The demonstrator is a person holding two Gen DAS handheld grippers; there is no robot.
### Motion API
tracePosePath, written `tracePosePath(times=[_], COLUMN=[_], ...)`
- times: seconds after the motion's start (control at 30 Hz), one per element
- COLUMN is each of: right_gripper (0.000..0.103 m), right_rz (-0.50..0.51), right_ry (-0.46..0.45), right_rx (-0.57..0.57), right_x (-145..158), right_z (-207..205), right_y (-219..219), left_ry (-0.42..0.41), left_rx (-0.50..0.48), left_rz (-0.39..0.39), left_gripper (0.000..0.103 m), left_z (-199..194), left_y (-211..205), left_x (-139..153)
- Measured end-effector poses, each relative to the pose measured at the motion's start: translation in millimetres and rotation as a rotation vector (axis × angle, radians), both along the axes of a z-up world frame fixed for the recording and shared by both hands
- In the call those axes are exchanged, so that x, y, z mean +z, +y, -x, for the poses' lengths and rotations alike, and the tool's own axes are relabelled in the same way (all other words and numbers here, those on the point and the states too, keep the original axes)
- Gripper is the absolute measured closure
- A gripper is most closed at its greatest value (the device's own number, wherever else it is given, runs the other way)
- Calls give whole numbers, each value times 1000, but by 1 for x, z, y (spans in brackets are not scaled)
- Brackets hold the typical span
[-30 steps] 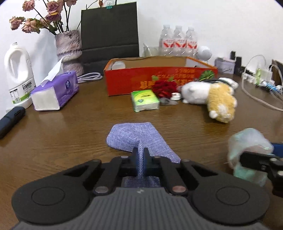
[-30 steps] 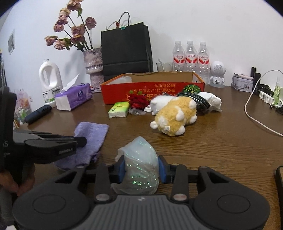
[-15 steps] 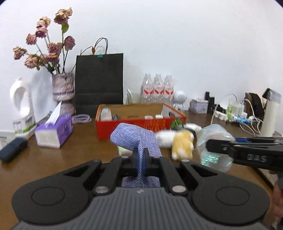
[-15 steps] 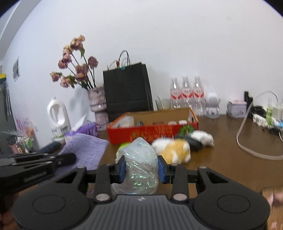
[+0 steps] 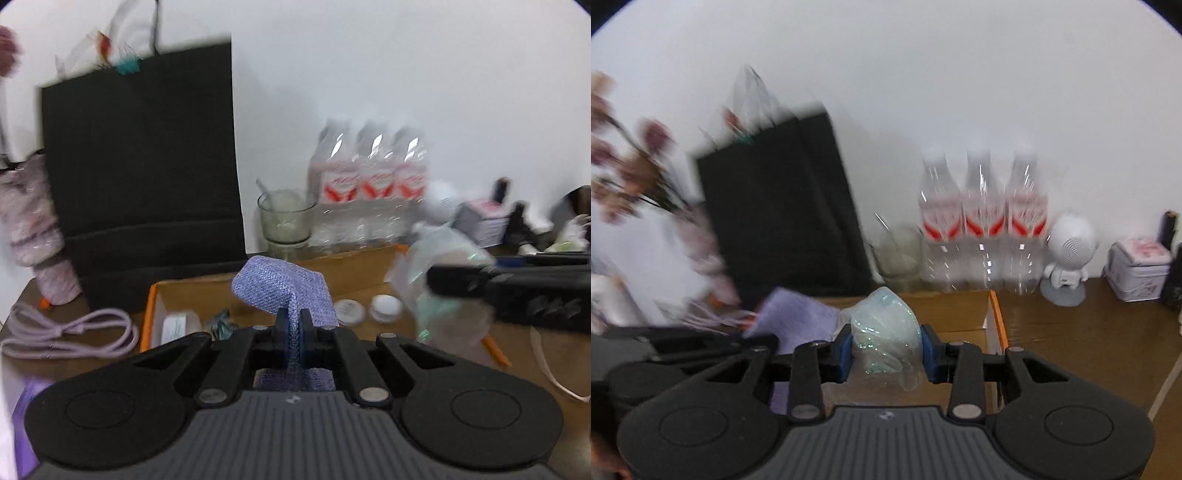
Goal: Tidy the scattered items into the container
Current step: 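Lower the purple pouch and sparkly bag into the box and open both tools, then withdraw both tools from the box back over the table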
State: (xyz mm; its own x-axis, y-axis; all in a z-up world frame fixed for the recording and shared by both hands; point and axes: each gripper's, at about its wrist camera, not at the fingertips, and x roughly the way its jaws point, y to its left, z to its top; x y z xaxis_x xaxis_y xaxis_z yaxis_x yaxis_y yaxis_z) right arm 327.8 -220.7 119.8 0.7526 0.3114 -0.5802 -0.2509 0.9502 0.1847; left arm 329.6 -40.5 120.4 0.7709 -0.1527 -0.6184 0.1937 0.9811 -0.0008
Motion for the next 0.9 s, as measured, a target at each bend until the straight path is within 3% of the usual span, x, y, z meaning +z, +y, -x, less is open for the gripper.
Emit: tracePosePath(times=[0.13,0.2,0.33,0.4,0.43,0.5,0.53,0.63,0.7,0.8,0.9], right_gripper=[67,67,64,61,57,38,35,33,30,22,22], right_rz=[64,102,182,205,204,183,164,139,132,108,115], right_ry=[101,120,149,170,172,178,178,178,170,190,223], right_rx=[-33,-41,-54,-66,-72,-78,-80,-89,-101,-100,-68], right_x=[-43,-58,-79,-88,-91,-92,-91,-76,-62,-36,-17], right_z=[-67,-85,-106,-114,-115,-116,-116,-111,-105,-92,-74], right_y=[16,22,30,29,28,24,22,16,11,4,2], left_ry=[113,150,219,240,237,225,231,240,237,261,261], left_rx=[-5,12,22,1,1,11,14,35,50,72,75], left_rz=[-6,-43,-44,-42,-40,-33,-28,-28,-33,-24,-25], left_gripper=[98,97,91,78,66,60,60,59,53,37,25], left_z=[-56,-73,-88,-90,-90,-90,-89,-87,-81,-68,-51], left_y=[-3,-3,9,12,15,19,21,24,26,32,32], left_x=[-35,-52,-75,-81,-82,-79,-75,-60,-45,-23,-2])
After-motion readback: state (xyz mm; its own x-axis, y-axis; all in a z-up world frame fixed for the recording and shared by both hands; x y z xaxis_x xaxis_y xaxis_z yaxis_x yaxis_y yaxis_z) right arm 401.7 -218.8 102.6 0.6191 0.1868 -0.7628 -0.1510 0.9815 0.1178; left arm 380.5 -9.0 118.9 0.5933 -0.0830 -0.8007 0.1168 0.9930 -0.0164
